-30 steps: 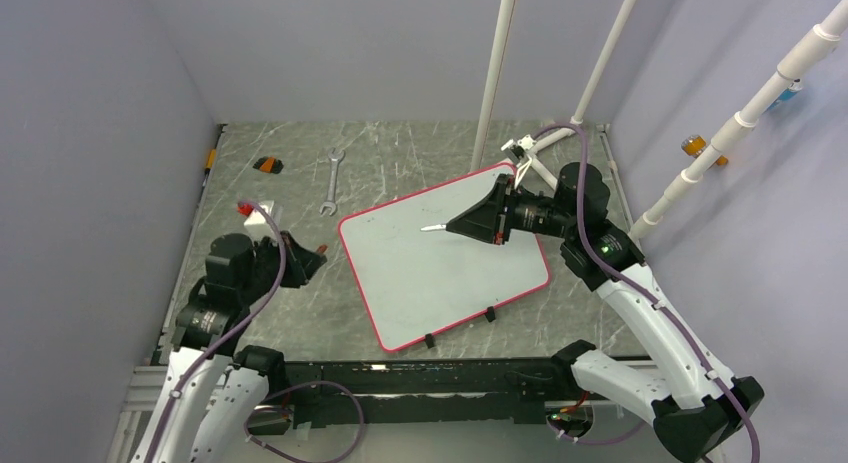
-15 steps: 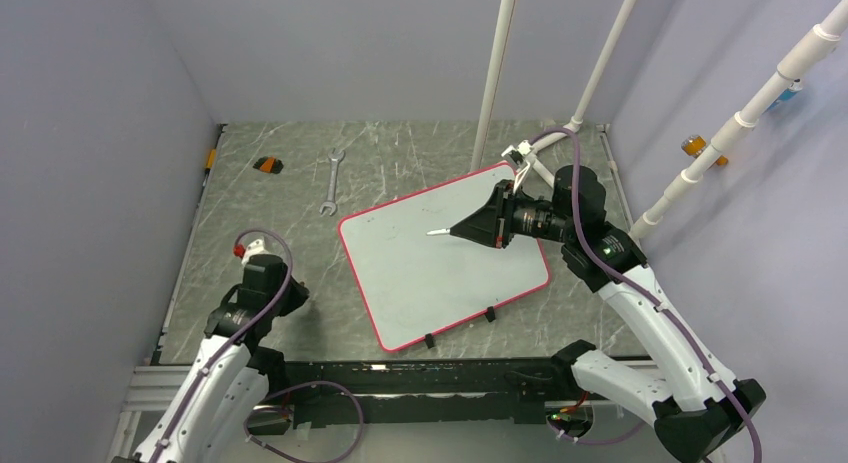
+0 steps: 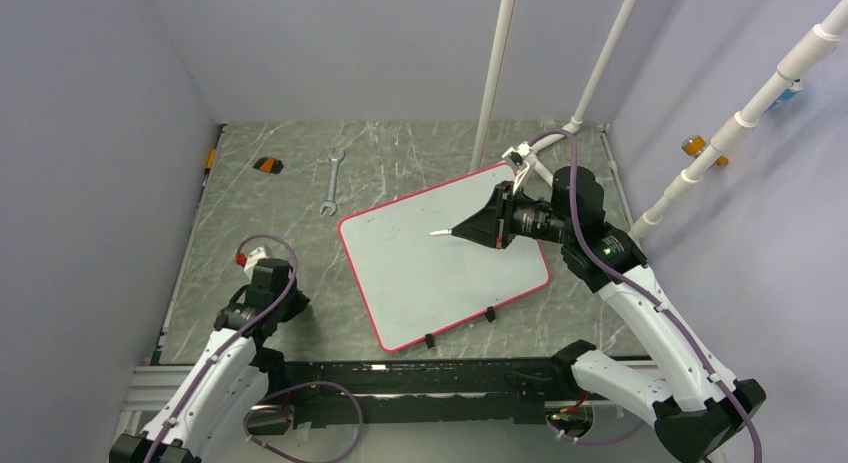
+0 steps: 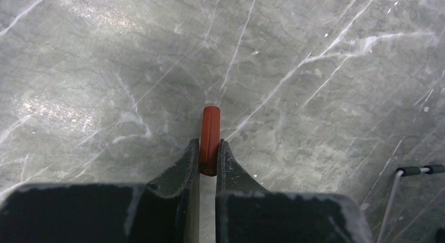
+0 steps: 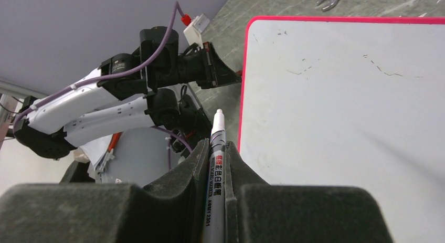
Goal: Write a sentence on the whiteboard
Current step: Place the pen cap at the center of the board.
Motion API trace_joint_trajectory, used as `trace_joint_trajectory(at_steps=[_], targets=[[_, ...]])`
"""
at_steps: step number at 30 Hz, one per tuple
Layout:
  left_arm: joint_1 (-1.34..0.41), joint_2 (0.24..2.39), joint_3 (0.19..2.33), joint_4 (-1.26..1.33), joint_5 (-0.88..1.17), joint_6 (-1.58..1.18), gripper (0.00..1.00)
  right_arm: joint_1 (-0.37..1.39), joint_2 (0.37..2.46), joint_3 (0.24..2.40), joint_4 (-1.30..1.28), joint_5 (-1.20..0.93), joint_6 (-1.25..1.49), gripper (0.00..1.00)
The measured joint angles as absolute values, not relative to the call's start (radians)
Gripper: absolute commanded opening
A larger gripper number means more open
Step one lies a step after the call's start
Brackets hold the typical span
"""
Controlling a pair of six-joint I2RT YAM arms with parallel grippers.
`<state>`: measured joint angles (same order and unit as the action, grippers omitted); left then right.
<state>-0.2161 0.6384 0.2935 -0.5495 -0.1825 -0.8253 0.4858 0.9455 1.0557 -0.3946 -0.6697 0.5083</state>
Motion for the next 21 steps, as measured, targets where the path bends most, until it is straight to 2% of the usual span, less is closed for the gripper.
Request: trace_joint_trajectory(at_steps=[2, 6, 9, 12, 21], targets=[[-0.216, 0.639, 0.292, -0.541, -0.182, -0.83, 0.23, 0.486, 0.945, 1.056, -0.396, -0.664, 0.508, 0.0], [-0.216, 0.645, 0.291, -0.527, -0.176, -0.828, 0.48, 0.486, 0.946, 1.056, -0.396, -0.66, 0.508, 0.0], [-0.216, 0.641, 0.29, -0.519, -0.171, -0.825, 0.61, 0.486, 0.946, 1.056, -0.398, -0.658, 0.508, 0.0], [-0.216, 0.621, 0.287, -0.521, -0.17, -0.83, 0.66, 0.486, 0.946, 1.056, -0.404, -0.654, 0.506, 0.0], [-0.216, 0.519, 0.366, -0.631, -0.182, -0.807, 0.7, 0.486, 0.934, 1.056, -0.425, -0.632, 0.493, 0.0]])
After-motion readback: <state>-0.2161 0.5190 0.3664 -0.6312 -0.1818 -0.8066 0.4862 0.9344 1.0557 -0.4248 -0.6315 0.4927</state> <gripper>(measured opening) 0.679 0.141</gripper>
